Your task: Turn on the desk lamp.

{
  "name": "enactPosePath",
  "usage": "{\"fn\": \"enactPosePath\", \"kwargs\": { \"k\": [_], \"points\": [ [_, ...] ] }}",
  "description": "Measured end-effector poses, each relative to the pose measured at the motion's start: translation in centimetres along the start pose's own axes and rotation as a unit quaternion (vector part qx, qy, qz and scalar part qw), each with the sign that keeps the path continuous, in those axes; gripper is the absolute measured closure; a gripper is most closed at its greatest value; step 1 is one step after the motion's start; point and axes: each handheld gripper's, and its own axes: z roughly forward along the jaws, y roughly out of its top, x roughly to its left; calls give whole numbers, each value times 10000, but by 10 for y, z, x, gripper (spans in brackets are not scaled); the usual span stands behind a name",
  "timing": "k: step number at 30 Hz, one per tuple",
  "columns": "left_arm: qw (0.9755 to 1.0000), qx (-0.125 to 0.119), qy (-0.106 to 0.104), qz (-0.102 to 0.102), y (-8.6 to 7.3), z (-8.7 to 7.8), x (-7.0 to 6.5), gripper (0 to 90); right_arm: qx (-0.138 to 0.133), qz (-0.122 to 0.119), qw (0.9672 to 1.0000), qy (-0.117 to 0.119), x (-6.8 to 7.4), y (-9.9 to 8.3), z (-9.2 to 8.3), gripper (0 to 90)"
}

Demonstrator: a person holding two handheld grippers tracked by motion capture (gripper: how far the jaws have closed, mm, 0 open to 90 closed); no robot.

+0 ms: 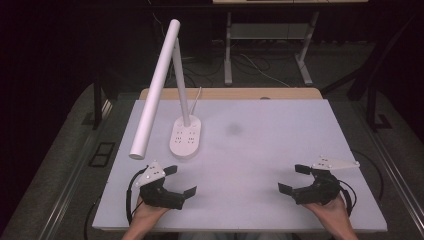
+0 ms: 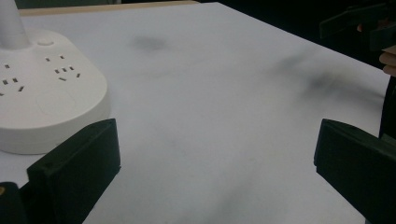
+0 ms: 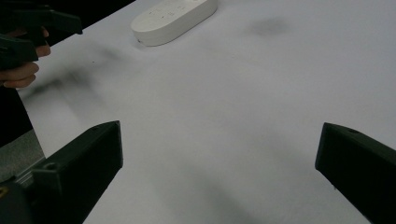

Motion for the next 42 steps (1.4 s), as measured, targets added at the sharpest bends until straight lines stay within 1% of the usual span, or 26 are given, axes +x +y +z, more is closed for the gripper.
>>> {"fn": "enactPosePath", "kwargs": {
  "k": [2,3,13,14,15,27,34,39,42],
  "points": [
    [10000,3,5,-11,0,0,0,0,23,-7,10000,0,-1,1,0,5],
    [10000,9,3,-6,0,0,0,0,33,46,10000,1,0,1,0,5],
    [10000,18,28,-3,-1,-1,0,0,209,33,9997,93,-2,12,2,5],
    [10000,18,25,-9,-1,-1,0,0,205,-8,9997,105,-2,14,3,5],
    [10000,27,23,-6,-1,-1,0,0,237,25,9996,135,-2,16,4,5],
    [10000,70,-3,21,-1,1,0,0,300,-106,9992,228,0,33,11,5],
    [10000,74,7,18,-1,1,0,0,346,-136,9989,284,1,45,15,5],
    [10000,78,0,28,-1,0,0,0,367,-157,9986,337,2,54,21,5],
    [10000,78,15,16,-1,0,0,0,415,-216,9982,383,1,60,25,5]
  ]
}}
